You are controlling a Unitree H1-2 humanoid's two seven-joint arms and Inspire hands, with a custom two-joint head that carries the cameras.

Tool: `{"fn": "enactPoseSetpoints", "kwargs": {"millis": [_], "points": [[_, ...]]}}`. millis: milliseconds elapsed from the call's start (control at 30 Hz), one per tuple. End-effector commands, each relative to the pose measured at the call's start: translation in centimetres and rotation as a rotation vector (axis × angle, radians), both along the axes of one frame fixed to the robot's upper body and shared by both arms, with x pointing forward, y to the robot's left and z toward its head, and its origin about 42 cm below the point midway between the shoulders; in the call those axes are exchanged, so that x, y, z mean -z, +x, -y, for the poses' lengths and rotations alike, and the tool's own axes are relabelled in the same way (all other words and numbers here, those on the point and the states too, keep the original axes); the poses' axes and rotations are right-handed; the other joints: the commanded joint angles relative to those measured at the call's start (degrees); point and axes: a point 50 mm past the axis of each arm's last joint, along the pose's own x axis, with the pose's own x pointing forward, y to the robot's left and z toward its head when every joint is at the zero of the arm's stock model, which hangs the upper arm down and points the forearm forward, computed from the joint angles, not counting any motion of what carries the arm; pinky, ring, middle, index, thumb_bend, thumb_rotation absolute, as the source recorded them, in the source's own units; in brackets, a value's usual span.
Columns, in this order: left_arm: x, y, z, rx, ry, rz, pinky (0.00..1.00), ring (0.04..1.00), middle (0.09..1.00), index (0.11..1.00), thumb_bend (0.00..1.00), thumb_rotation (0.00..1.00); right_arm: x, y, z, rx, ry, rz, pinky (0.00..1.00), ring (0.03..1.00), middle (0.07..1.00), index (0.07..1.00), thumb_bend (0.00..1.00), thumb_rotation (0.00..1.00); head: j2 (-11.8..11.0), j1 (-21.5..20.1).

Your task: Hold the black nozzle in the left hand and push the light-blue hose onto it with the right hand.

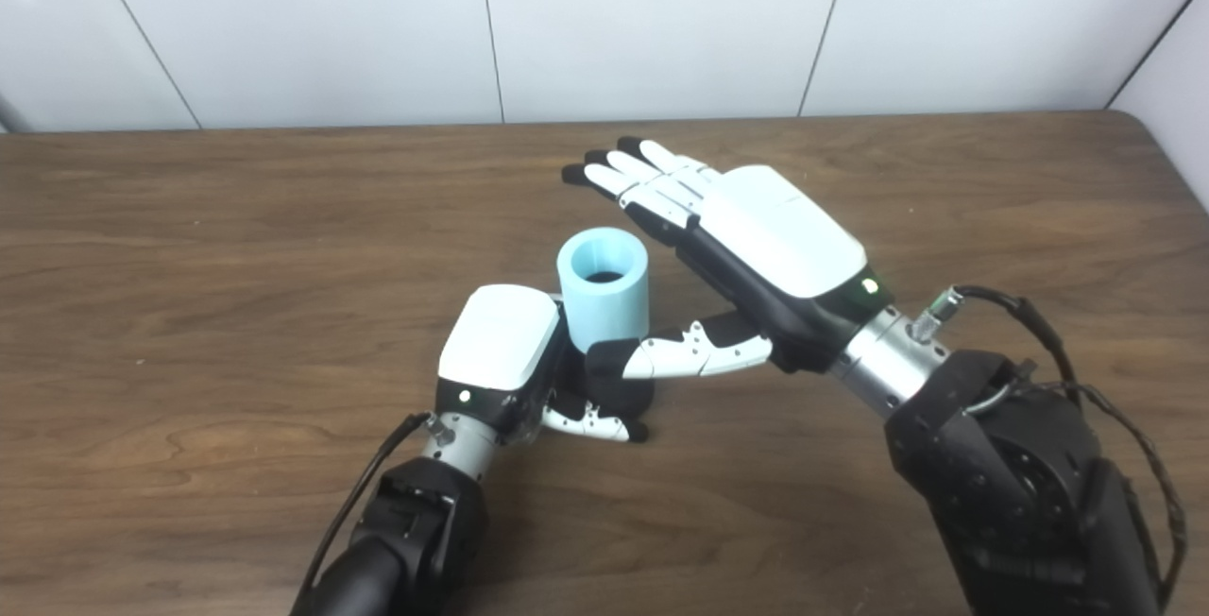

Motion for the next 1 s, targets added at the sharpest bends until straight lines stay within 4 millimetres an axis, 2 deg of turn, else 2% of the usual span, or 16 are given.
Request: {"fn": "enactPoseSetpoints", "kwargs": {"millis": [0,33,100,233,300,333,400,433,533,700,800,867,967], "points": [[3.7,-1.7,-0.3,0.038,0.061,-0.206,0.47,0.482,0.43,0.483,0.53,0.0,-1.2,-0.4,0.0,-0.007,0.027,0.06,0.92,0.981,0.952,0.926,0.56,1.0,0.1,-0.1],[3.7,-1.6,-0.3,0.036,0.056,-0.205,0.47,0.487,0.437,0.483,0.53,0.0,-1.2,-0.4,0.0,-0.007,0.03,0.058,0.92,0.979,0.951,0.926,0.56,1.0,0.1,0.0],[3.6,-1.6,-0.4,0.033,0.049,-0.197,0.52,0.539,0.507,0.474,0.52,0.0,-1.2,-0.4,0.0,-0.003,0.035,0.056,0.93,0.98,0.95,0.928,0.57,1.0,0.1,0.0],[3.3,-1.6,-0.5,0.04,0.057,-0.208,0.57,0.611,0.527,0.47,0.52,0.0,-1.1,-0.4,0.1,0.006,0.043,0.048,0.92,0.977,0.949,0.93,0.58,1.0,0.1,0.0],[3.1,-1.5,-0.7,0.056,0.058,-0.202,0.63,0.67,0.636,0.49,0.52,0.05,-1.1,-0.4,0.2,0.01,0.042,0.047,0.9,0.972,0.947,0.928,0.59,1.0,0.1,-0.1],[3.0,-1.5,-0.8,0.063,0.055,-0.198,0.65,0.683,0.655,0.494,0.52,0.06,-1.0,-0.5,0.2,0.012,0.043,0.045,0.89,0.97,0.946,0.928,0.59,1.0,0.1,0.0],[2.7,-1.5,-0.9,0.07,0.055,-0.188,0.71,0.719,0.696,0.658,0.81,0.13,-0.9,-0.5,0.2,0.015,0.048,0.039,0.89,0.965,0.944,0.93,0.6,1.0,0.1,0.2],[2.6,-1.4,-0.9,0.072,0.056,-0.184,0.73,0.733,0.713,0.691,0.87,0.16,-0.8,-0.5,0.2,0.018,0.05,0.037,0.89,0.964,0.944,0.932,0.6,1.0,0.1,0.2],[2.2,-1.4,-0.9,0.076,0.062,-0.168,0.76,0.773,0.763,0.743,0.98,0.25,-0.6,-0.5,0.2,0.028,0.039,0.03,0.91,0.97,0.946,0.942,0.58,1.0,0.0,0.3],[2.1,-1.1,-1.2,0.086,0.1,-0.165,0.84,0.848,0.847,0.815,1.0,0.31,-0.3,-0.4,0.1,0.038,0.05,0.021,0.95,0.978,0.953,0.979,0.54,0.95,0.0,0.0],[1.9,-1.1,-1.3,0.088,0.115,-0.156,0.88,0.876,0.87,0.837,1.0,0.32,-0.1,-0.3,0.2,0.045,0.047,0.02,0.95,0.978,0.959,0.993,0.54,0.96,0.0,0.1],[1.8,-1.1,-1.4,0.085,0.115,-0.15,0.9,0.882,0.871,0.842,1.0,0.32,0.1,-0.4,0.2,0.05,0.047,0.013,0.95,0.981,0.964,0.998,0.55,0.96,0.1,0.1],[1.6,-1.0,-1.4,0.076,0.113,-0.136,0.84,0.825,0.819,0.806,1.0,0.32,0.3,-0.4,0.4,0.056,0.048,0.005,0.96,0.989,0.973,1.0,0.55,0.97,0.1,0.1]]}}
